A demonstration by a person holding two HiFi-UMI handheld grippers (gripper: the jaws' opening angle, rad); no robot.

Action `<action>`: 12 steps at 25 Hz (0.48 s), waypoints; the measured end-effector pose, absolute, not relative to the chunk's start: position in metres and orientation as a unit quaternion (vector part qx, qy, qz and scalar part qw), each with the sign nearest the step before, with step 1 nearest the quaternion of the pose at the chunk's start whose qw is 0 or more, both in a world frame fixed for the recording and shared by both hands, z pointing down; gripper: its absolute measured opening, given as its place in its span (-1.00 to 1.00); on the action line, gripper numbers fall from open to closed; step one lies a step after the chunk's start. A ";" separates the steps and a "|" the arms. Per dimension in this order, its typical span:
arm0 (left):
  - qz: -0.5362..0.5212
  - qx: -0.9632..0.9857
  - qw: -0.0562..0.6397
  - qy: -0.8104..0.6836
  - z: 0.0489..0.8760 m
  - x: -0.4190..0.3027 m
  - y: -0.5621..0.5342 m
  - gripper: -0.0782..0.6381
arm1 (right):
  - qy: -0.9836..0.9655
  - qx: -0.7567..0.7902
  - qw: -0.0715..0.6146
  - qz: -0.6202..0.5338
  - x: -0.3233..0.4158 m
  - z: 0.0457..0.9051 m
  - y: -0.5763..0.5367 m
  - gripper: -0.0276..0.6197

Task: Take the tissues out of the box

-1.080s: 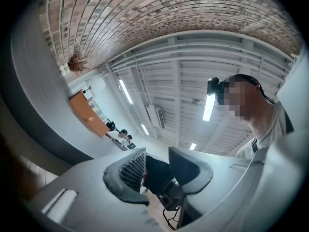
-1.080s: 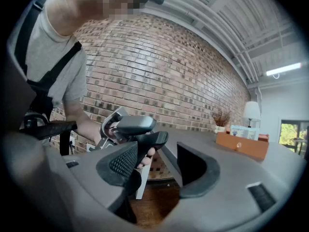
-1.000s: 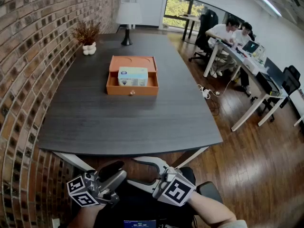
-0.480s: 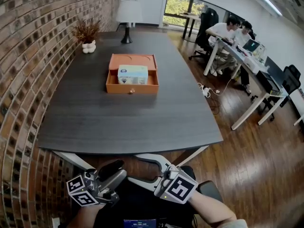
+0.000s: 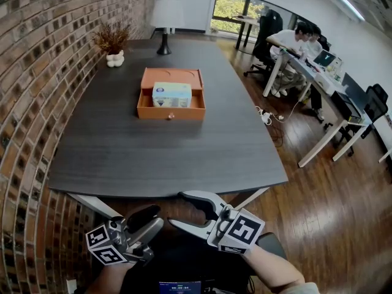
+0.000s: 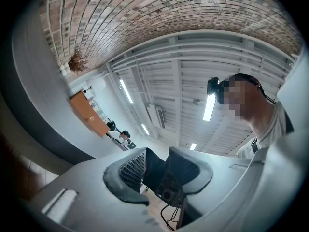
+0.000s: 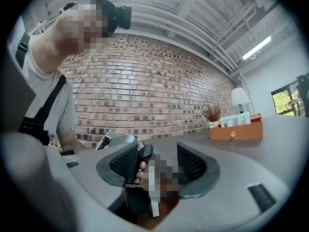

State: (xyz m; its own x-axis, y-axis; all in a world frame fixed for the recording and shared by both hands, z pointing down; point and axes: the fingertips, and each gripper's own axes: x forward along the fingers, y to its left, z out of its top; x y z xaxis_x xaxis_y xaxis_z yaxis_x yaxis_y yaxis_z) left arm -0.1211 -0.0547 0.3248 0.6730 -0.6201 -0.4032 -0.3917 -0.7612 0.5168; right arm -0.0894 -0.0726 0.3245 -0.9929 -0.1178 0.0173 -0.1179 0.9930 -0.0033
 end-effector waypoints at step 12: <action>-0.286 0.893 0.199 -0.284 0.326 -0.120 -0.054 -0.41 | -0.998 0.059 -0.004 0.022 -0.087 0.321 -0.076 -0.13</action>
State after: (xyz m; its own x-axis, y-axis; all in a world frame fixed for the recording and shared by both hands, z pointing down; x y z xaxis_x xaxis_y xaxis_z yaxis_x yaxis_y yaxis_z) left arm -0.1203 -0.0544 0.3259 0.6758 -0.6205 -0.3979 -0.3931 -0.7600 0.5176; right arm -0.0867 -0.0755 0.3209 -0.9929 -0.1184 -0.0058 -0.1180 0.9920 -0.0442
